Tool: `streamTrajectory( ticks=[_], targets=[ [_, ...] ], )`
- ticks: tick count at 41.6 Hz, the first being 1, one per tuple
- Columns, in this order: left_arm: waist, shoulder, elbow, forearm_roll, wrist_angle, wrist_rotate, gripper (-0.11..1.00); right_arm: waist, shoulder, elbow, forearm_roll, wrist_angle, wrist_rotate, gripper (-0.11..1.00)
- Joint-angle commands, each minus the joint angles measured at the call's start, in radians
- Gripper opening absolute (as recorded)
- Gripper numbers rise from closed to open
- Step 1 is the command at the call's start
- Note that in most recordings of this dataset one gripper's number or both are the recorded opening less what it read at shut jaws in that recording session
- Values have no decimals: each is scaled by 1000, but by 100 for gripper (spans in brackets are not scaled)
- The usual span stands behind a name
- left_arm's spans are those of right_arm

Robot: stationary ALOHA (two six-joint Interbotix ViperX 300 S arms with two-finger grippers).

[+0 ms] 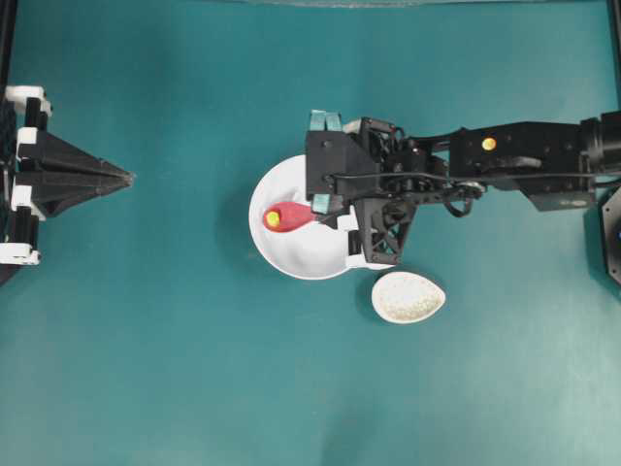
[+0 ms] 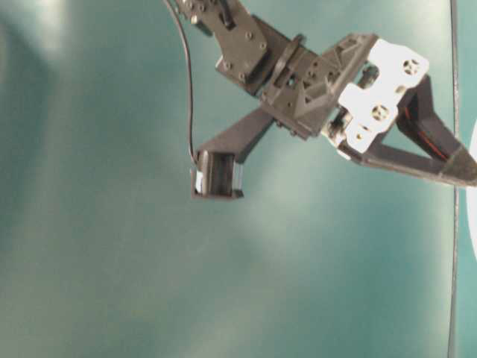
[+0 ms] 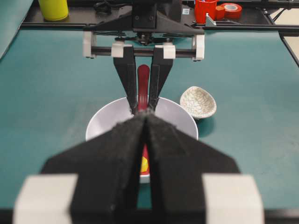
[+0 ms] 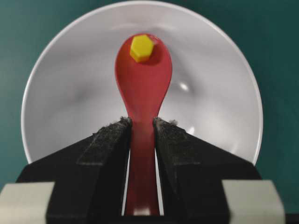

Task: Scoop the yellow hexagonal prism block from the bowl with a spoon using the right arm.
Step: 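Raise the spoon carrying the yellow block above the bowl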

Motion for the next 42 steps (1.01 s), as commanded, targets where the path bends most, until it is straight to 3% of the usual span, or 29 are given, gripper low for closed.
streamTrajectory(
  ticks=[1, 13, 28, 42],
  targets=[
    [2, 9, -8, 3, -8, -3, 0, 6, -48, 11, 6, -44, 3, 23],
    [2, 9, -8, 3, -9, -6, 0, 17, -103, 110, 18, -221, 3, 23],
    [2, 8, -8, 3, -9, -11, 0, 29, -232, 282, 23, -584, 18, 23],
    [2, 8, -8, 3, -11, -14, 0, 29, -287, 337, 25, -612, 69, 23]
  ],
)
